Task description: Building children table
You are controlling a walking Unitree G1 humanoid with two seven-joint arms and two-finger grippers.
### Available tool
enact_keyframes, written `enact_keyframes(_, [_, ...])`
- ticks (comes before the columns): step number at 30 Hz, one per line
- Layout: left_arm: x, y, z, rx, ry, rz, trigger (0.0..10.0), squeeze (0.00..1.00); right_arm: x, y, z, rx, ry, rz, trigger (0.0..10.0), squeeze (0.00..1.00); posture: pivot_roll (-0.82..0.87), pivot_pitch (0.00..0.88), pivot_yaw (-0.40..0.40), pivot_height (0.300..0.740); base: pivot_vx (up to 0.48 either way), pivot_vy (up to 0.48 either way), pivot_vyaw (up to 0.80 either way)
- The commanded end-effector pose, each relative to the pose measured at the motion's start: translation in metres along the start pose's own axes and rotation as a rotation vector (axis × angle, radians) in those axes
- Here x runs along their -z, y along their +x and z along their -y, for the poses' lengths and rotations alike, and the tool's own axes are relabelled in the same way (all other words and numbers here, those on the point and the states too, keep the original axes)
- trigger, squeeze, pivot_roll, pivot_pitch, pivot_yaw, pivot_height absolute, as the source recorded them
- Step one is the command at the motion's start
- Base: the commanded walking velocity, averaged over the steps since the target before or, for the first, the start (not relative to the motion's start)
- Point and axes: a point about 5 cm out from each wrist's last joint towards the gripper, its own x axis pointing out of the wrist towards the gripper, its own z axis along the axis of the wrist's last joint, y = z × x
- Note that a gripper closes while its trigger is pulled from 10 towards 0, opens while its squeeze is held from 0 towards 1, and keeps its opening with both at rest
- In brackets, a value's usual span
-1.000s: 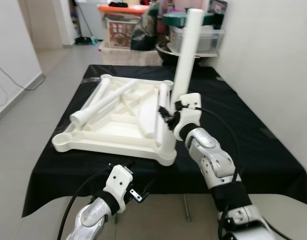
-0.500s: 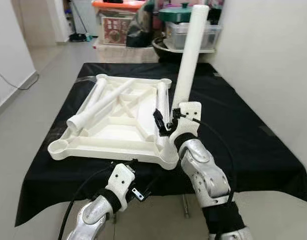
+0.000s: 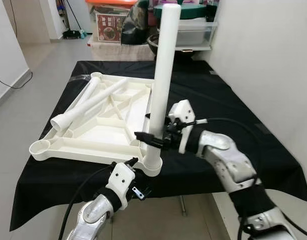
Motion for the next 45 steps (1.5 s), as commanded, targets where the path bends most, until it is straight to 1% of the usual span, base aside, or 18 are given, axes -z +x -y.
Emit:
enact_keyframes(1, [0.004,-0.001,0.0,-0.003,0.006,-0.012,10.0,0.0,0.004,0.007,0.002,-0.006,-0.006,-0.028,9.8,0.0,0.07,0.0,-0.101,0.74,0.0,0.0,0.0])
enact_keyframes(2, [0.004,-0.001,0.0,-0.003,0.006,-0.012,10.0,0.0,0.004,0.007,0.002,-0.006,-0.006,-0.028,9.8,0.0,0.07,0.0,-0.101,0.74,0.0,0.0,0.0])
enact_keyframes(3, [0.004,-0.001,0.001,-0.006,0.006,-0.012,10.0,0.0,0.01,0.011,0.015,0.113,0.015,-0.057,0.0,0.0,0.07,0.0,-0.105,0.74,0.0,0.0,0.0])
enact_keyframes(11, [0.004,-0.004,0.004,-0.005,0.002,-0.009,10.0,0.0,0.021,-0.001,0.061,0.604,0.107,-0.108,0.0,0.0,0.07,0.0,-0.103,0.74,0.0,0.0,0.0])
enact_keyframes(12, [0.006,-0.005,0.002,-0.006,0.005,-0.016,10.0,0.0,0.034,-0.027,0.079,0.944,0.197,-0.139,0.0,0.0,0.06,0.0,-0.098,0.74,0.0,0.0,0.0])
enact_keyframes(13, [0.006,-0.005,0.0,-0.009,0.006,-0.017,10.0,0.0,0.043,-0.041,0.085,1.102,0.249,-0.16,0.0,0.0,0.06,0.0,-0.098,0.74,0.0,0.0,0.0])
enact_keyframes(16, [0.005,-0.004,0.002,-0.001,0.008,-0.015,10.0,0.0,0.056,-0.053,0.079,1.263,0.323,-0.171,0.0,0.0,0.06,0.0,-0.094,0.74,0.0,0.0,0.0])
enact_keyframes(18, [0.006,-0.007,0.003,0.018,0.011,-0.023,10.0,0.0,0.06,-0.032,0.054,1.168,0.34,-0.16,10.0,0.0,0.05,0.0,-0.074,0.74,0.0,0.0,0.0])
enact_keyframes(20, [0.006,-0.007,0.003,0.018,0.011,-0.023,10.0,0.0,0.06,-0.032,0.054,1.168,0.34,-0.16,10.0,0.0,0.05,0.0,-0.074,0.74,0.0,0.0,0.0])
enact_keyframes(22, [0.007,-0.008,0.0,0.02,0.016,-0.031,10.0,0.0,0.053,-0.006,0.032,1.023,0.313,-0.082,10.0,0.0,0.04,0.0,-0.065,0.74,0.0,0.0,0.0])
enact_keyframes(23, [0.007,-0.007,-0.003,0.016,0.019,-0.031,10.0,0.0,0.047,0.004,0.024,0.951,0.302,-0.033,10.0,1.0,0.04,0.0,-0.064,0.74,0.0,0.0,0.0])
enact_keyframes(28, [0.004,-0.002,-0.006,0.012,0.028,-0.023,10.0,0.0,0.024,0.017,0.017,0.831,0.265,0.066,10.0,1.0,0.04,0.0,-0.065,0.74,0.0,0.0,0.0])
enact_keyframes(29, [0.003,-0.001,-0.005,0.013,0.026,-0.016,10.0,0.0,0.011,0.019,0.016,0.746,0.226,0.1,10.0,0.0,0.04,0.0,-0.064,0.74,0.0,0.0,0.0])
enact_keyframes(32, [0.003,-0.001,-0.004,0.017,0.023,-0.014,10.0,0.0,-0.002,0.022,0.011,0.592,0.182,0.135,10.0,0.0,0.04,0.0,-0.062,0.74,0.0,0.0,0.0])
enact_keyframes(35, [0.006,0.0,0.001,0.026,0.017,-0.018,10.0,0.0,-0.014,0.02,-0.009,0.227,0.076,0.136,10.0,0.0,0.04,0.0,-0.073,0.74,0.0,0.0,0.0])
enact_keyframes(41, [0.004,0.002,0.001,0.016,0.015,-0.009,10.0,0.0,-0.005,0.02,-0.02,0.069,0.004,0.086,10.0,0.0,0.05,0.0,-0.087,0.74,0.0,0.0,0.0])
enact_keyframes(44, [0.004,0.001,0.0,0.01,0.015,-0.006,10.0,0.0,0.016,0.024,-0.01,0.137,0.001,0.002,9.3,0.0,0.07,0.0,-0.094,0.74,0.0,0.0,0.0])
enact_keyframes(45, [0.004,0.0,-0.001,0.006,0.018,-0.009,10.0,0.0,0.023,0.025,-0.002,0.203,0.025,-0.027,1.5,0.0,0.07,0.0,-0.098,0.74,0.0,0.0,0.0])
